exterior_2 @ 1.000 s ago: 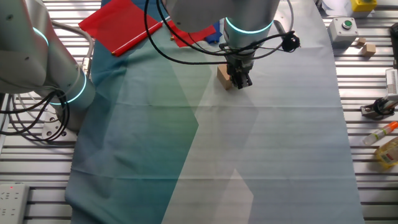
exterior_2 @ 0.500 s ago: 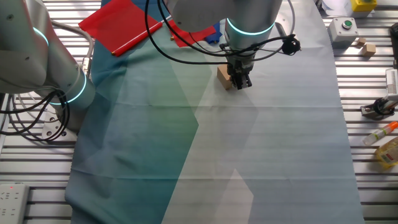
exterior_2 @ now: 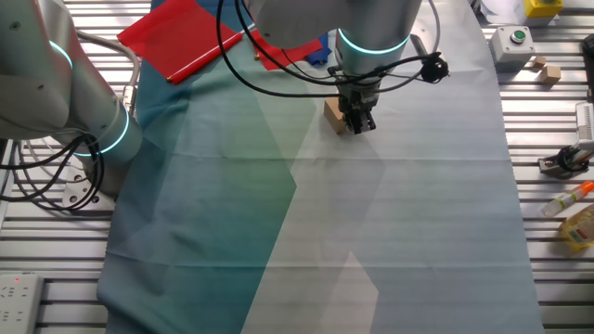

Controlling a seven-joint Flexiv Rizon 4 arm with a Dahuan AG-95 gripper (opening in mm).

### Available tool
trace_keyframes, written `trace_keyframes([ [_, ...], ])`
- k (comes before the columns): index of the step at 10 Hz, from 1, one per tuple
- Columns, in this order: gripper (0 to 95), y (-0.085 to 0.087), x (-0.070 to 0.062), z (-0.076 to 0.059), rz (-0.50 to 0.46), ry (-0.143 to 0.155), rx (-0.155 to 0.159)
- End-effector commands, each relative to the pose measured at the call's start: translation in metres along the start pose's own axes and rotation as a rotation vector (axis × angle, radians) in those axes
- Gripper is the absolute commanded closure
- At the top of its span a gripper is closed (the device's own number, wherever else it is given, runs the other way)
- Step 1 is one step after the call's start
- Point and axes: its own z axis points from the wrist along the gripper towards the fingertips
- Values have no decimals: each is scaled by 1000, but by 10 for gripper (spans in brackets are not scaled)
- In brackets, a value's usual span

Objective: Use the gripper to push the small block from left to right

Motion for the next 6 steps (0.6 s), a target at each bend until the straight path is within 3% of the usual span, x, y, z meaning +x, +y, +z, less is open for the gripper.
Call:
trace_keyframes([
  [1,950,0,0,0,-4,1,0],
  [6,950,0,0,2,-12,2,0],
])
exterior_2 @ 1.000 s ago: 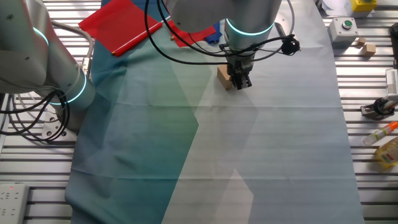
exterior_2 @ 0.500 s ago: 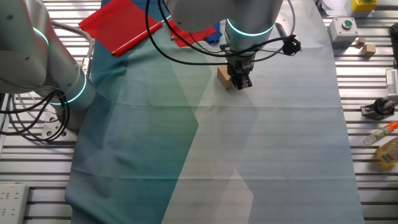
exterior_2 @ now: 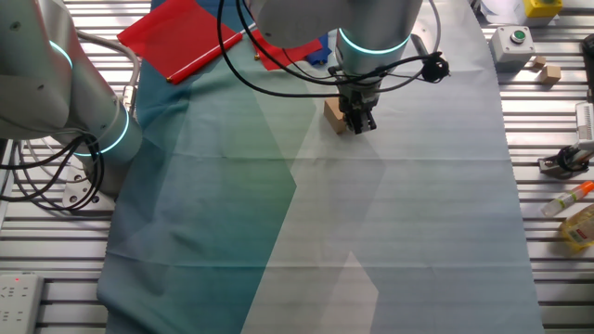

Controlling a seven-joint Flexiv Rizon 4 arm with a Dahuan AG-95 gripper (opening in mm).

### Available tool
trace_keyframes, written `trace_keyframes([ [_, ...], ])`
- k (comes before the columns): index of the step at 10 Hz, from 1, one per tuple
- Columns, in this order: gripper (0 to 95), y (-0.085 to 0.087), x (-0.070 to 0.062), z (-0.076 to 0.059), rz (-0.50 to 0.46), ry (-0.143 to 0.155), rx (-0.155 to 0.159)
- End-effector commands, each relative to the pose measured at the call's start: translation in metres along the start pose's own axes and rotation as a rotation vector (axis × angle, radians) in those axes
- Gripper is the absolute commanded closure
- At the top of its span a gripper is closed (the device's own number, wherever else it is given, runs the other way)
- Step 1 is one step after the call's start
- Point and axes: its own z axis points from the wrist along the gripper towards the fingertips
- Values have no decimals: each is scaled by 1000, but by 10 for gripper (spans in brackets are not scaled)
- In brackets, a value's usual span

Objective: Use the gripper to push the small block from left to right

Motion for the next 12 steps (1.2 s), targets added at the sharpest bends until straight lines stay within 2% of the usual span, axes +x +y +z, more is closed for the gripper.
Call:
trace_keyframes([
  [1,950,0,-1,1,-4,-2,-1],
  [5,950,0,0,0,-9,2,-10],
  [12,950,11,10,3,5,-6,-18],
])
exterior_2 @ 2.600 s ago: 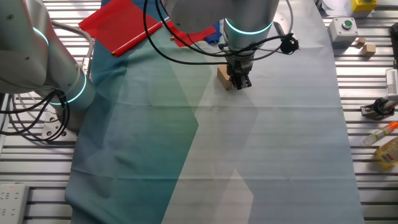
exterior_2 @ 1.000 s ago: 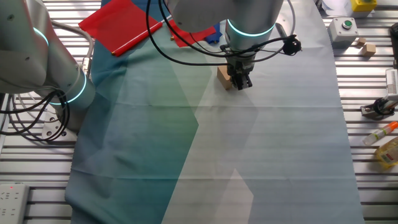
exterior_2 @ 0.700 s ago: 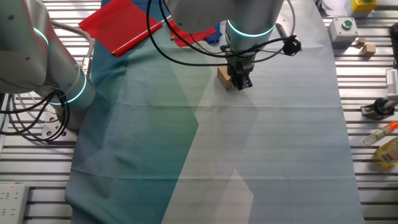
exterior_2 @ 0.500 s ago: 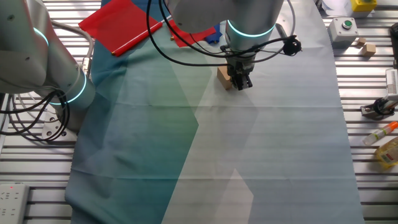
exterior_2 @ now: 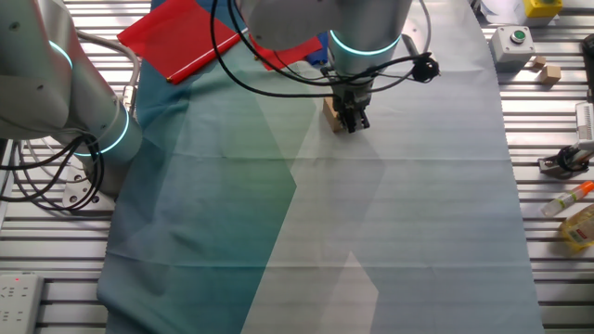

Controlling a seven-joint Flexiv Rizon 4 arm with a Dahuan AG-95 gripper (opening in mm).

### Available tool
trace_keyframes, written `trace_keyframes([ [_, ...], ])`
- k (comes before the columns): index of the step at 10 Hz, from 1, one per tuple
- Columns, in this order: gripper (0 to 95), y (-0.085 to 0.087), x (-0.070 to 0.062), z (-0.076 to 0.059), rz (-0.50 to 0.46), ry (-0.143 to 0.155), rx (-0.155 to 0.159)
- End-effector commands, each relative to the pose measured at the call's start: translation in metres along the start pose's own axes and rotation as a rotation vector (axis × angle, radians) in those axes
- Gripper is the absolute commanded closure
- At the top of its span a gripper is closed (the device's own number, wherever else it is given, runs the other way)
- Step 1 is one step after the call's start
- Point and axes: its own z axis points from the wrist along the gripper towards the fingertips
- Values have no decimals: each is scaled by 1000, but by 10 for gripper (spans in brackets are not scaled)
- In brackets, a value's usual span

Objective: Use the gripper to push the small block from left to right

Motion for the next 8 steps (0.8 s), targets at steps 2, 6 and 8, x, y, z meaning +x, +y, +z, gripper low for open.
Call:
trace_keyframes([
  [2,950,6,2,-1,9,2,-3],
  [6,950,23,-7,-13,29,22,3],
  [8,950,30,-6,-10,36,16,7],
])
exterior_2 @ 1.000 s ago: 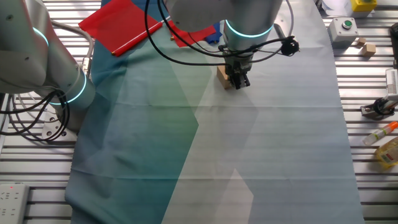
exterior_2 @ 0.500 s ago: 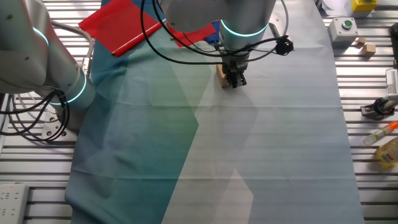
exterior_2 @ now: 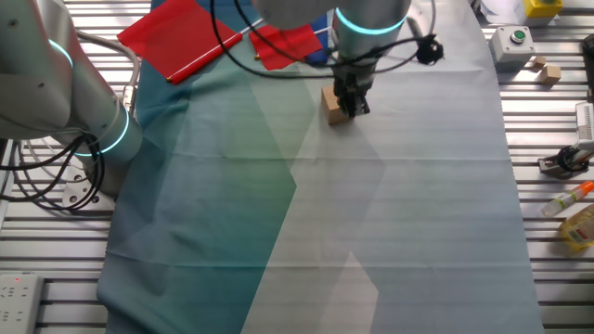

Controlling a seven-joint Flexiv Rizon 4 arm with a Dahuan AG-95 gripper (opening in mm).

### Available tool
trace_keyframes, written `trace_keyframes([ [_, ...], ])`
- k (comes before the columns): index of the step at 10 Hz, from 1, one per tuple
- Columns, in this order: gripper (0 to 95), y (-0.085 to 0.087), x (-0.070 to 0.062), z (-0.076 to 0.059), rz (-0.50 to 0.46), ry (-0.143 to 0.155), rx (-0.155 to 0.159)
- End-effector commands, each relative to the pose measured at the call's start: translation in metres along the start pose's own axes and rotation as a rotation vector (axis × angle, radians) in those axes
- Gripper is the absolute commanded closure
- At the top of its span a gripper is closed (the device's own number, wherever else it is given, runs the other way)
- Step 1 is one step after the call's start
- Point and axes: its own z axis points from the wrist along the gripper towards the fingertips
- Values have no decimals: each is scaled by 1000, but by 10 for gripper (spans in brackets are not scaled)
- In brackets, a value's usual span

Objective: Use the gripper to push the small block from left to right

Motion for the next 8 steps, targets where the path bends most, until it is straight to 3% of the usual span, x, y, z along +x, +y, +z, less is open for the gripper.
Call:
trace_keyframes([
  [1,950,3,2,4,5,-8,6],
  [8,950,34,-7,5,55,-1,11],
])
